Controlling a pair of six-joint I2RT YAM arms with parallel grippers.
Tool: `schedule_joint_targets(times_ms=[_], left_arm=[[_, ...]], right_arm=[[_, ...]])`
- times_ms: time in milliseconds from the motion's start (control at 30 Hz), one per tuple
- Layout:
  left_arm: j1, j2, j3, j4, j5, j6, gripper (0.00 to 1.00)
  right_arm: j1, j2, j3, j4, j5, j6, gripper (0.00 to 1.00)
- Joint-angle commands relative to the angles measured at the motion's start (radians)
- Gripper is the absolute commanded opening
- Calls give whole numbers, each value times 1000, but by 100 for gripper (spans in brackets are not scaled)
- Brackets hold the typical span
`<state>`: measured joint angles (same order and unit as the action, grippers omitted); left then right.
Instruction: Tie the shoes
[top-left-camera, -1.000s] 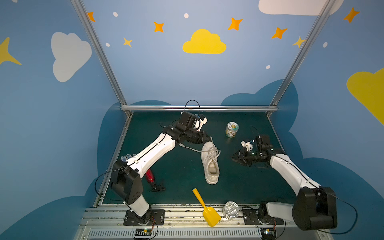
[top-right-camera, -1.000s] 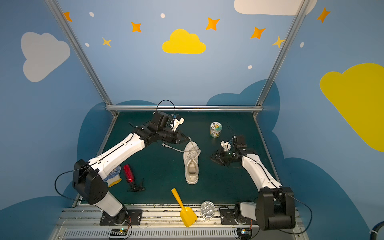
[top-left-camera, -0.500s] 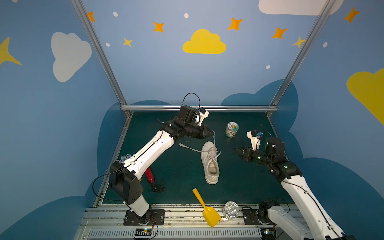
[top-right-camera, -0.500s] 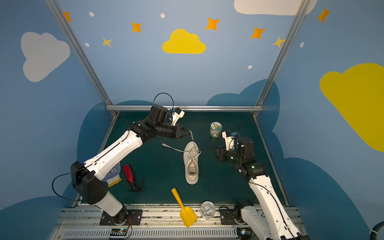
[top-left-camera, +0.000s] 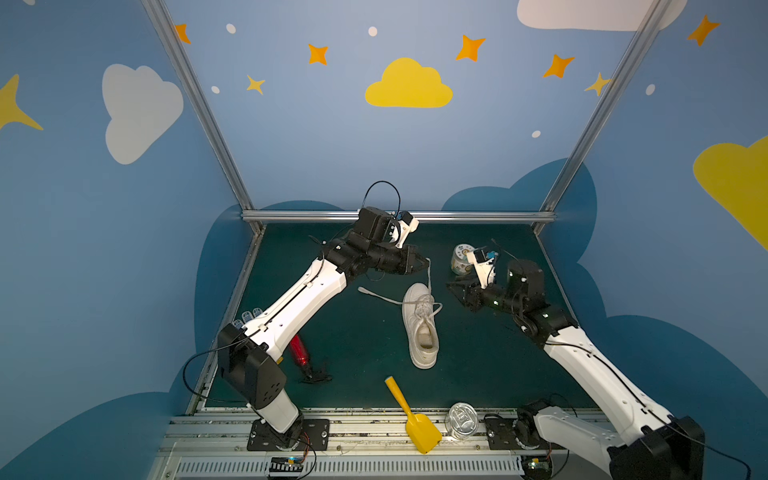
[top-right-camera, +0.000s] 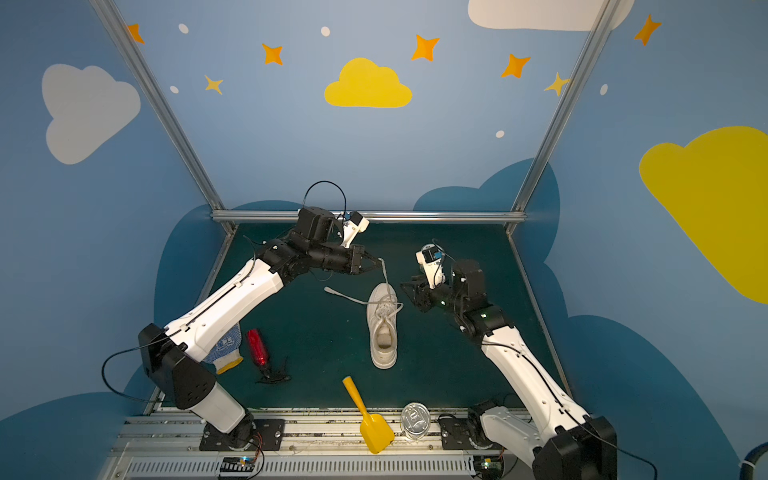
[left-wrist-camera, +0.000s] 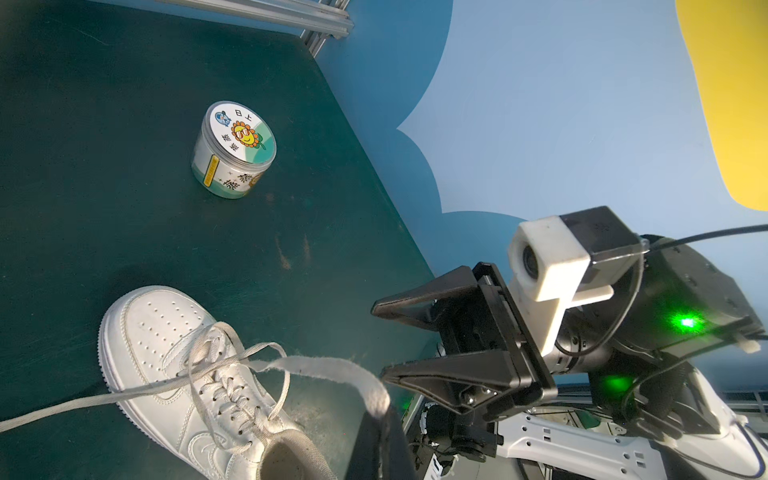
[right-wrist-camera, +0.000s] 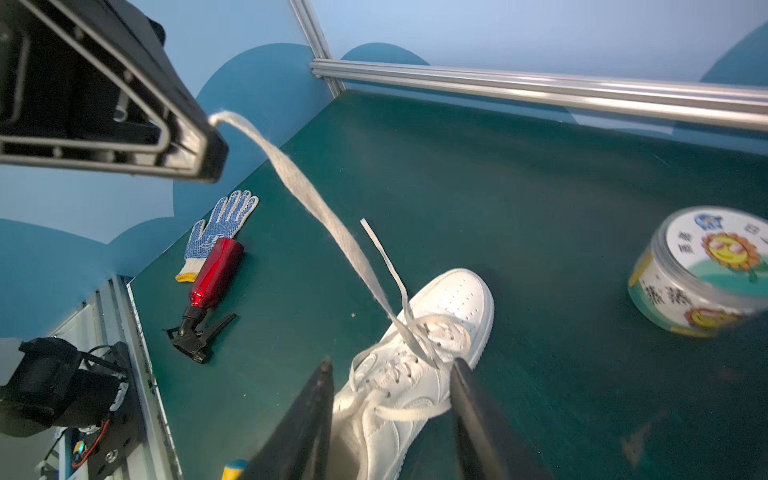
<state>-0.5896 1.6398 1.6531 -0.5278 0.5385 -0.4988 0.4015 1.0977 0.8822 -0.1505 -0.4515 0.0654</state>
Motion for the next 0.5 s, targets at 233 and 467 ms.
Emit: schedule_joint_targets(times_ms=[233, 467], left_arm=[[0, -14, 27, -43, 11, 23, 4], [8, -28, 15, -58, 7, 24, 4]], right_arm=[[77, 203, 85, 156, -64, -18, 44], [84, 316, 177, 119, -53, -33, 22]])
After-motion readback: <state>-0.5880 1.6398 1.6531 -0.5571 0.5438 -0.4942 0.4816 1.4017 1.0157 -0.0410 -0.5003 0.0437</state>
